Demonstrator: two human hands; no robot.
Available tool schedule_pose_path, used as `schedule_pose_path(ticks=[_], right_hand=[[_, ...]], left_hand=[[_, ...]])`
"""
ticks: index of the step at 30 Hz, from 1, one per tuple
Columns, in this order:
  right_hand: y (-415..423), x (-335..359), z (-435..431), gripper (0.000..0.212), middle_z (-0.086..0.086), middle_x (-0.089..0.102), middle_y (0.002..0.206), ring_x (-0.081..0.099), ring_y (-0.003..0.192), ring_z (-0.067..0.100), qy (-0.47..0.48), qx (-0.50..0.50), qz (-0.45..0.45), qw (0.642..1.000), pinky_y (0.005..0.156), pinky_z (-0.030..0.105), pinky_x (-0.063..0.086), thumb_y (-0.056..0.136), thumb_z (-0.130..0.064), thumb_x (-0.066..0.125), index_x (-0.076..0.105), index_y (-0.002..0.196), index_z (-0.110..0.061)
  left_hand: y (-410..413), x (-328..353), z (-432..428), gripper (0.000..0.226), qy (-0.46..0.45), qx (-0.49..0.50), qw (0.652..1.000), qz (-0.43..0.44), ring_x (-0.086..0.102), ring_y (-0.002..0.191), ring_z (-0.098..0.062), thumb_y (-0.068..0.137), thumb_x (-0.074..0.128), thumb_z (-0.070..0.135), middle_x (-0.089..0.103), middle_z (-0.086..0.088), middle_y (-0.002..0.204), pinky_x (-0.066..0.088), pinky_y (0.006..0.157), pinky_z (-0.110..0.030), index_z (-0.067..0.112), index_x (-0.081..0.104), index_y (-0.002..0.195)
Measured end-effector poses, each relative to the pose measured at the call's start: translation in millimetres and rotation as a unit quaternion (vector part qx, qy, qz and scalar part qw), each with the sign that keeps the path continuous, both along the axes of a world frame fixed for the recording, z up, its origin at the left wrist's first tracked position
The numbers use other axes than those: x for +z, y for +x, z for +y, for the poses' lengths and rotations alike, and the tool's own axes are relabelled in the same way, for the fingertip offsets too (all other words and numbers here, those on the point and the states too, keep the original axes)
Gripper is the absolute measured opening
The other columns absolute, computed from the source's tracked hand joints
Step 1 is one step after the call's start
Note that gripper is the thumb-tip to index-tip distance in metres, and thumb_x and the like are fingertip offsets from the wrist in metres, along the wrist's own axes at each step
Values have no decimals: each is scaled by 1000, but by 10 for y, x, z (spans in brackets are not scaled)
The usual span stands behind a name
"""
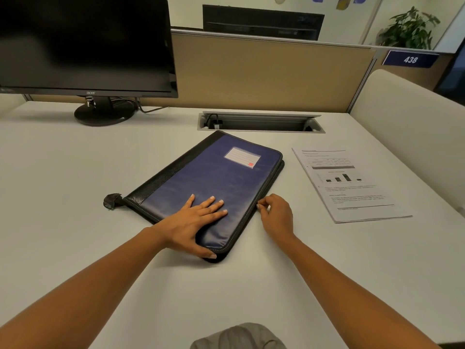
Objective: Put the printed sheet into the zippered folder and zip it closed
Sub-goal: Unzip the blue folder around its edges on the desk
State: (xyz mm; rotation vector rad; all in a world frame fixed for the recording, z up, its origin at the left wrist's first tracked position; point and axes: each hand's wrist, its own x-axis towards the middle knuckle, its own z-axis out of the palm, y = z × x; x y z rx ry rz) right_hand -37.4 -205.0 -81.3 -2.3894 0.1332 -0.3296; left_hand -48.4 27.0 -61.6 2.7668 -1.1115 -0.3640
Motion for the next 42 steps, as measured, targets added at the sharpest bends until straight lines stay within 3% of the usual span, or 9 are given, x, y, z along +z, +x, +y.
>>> schedule_pose_path(ticks=[17,28,36,40,42], right_hand=[[-125,-2,73,14,13,65,96,53,82,14,8,31,2,999,73,21,41,87,-13,59,67,91,-2],[-264,-31,106,12,11,65,91,57,87,22,-5,69,-3,998,75,30,46,86,-12,59,67,85,-3],[-296,-26,86,10,11,66,90,57,87,22,3,89,-2,996,73,27,43,84,-10,60,68,83,-4],[-318,-31,73,10,10,66,89,56,86,21,2,91,-3,996,71,23,39,85,-10,60,68,82,-4],[-327,-33,72,10,10,66,89,56,86,21,1,93,-3,996,71,23,39,85,-10,60,68,82,-4]], left_hand=[[63,-64,-110,114,-21,29,999,-20,-21,137,-6,50,15,91,-14,16,147,-19,109,-45,31,2,146],[92,-57,-205,126,-10,57,998,-16,-17,141,-10,41,3,96,-7,4,157,-17,110,-47,28,2,147],[105,-54,-305,132,15,85,996,-21,-12,144,-17,34,-6,96,-8,3,157,-12,112,-54,28,-2,147],[137,-45,-376,135,25,104,994,-16,-10,145,-19,32,2,99,-8,2,157,-11,111,-55,27,-3,147],[162,-64,-396,137,25,112,993,-19,-10,145,-20,29,-6,98,-8,2,157,-11,111,-56,27,-4,147]])
